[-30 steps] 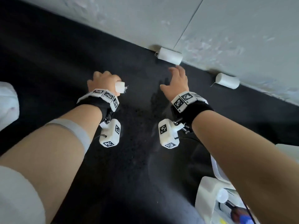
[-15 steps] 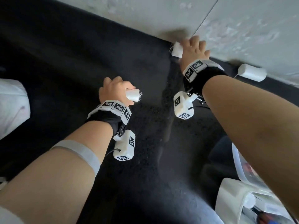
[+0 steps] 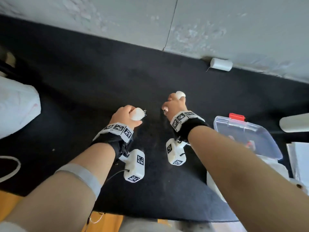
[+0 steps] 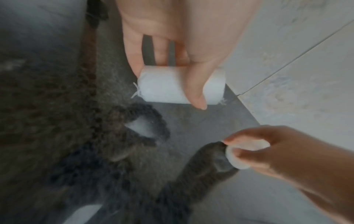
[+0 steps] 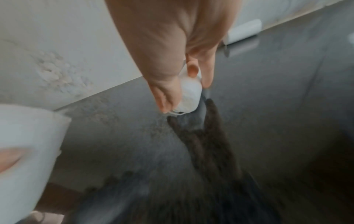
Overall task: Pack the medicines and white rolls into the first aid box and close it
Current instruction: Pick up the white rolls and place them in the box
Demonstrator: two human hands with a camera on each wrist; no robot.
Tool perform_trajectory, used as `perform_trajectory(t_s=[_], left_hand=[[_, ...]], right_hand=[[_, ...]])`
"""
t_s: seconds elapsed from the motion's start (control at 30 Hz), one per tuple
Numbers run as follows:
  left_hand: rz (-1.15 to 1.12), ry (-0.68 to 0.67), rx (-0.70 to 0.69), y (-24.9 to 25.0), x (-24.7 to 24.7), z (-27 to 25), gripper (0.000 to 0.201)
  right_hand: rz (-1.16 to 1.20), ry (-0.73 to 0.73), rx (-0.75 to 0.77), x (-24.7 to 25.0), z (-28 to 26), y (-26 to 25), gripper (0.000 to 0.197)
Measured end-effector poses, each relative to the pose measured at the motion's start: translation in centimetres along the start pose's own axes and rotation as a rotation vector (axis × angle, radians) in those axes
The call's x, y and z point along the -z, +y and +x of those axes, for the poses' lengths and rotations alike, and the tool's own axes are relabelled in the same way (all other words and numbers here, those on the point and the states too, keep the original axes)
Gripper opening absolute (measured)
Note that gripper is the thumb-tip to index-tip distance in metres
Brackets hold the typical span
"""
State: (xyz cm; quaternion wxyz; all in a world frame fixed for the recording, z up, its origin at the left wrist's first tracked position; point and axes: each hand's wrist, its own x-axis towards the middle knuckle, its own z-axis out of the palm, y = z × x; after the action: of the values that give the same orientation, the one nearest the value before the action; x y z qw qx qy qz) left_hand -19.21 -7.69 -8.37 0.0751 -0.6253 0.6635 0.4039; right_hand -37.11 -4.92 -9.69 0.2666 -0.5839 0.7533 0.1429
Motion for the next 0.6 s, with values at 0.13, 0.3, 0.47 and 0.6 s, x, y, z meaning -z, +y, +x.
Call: perform_trajectory(t_s=[0.13,0.3,0.47,0.6], left_hand=[[-0.059,-0.052,-0.028,1.3,-1.4,-3.6,0.049],[-0.100,-0.076,0.024,-0.4,-4.9,-6.5,0.050],[-0.291,-0.012,0.079,-2.7,-7.1,-8.5,0.050],[-0.384,0.005,0.098,-3.5,-6.9,-9.5,0.049]], right_hand=[[0.281,0.009,-0.025,-2.7,-4.4,1.0,0.024],[0.532,0.153,-0.123,-6.3,-8.1,1.4,0.027],[0.534,0.057,-0.263,-6.9,-8.8,1.6,0.052],[0.267,-0.037,-0.271,-6.5,-9.3,1.0,0.052]])
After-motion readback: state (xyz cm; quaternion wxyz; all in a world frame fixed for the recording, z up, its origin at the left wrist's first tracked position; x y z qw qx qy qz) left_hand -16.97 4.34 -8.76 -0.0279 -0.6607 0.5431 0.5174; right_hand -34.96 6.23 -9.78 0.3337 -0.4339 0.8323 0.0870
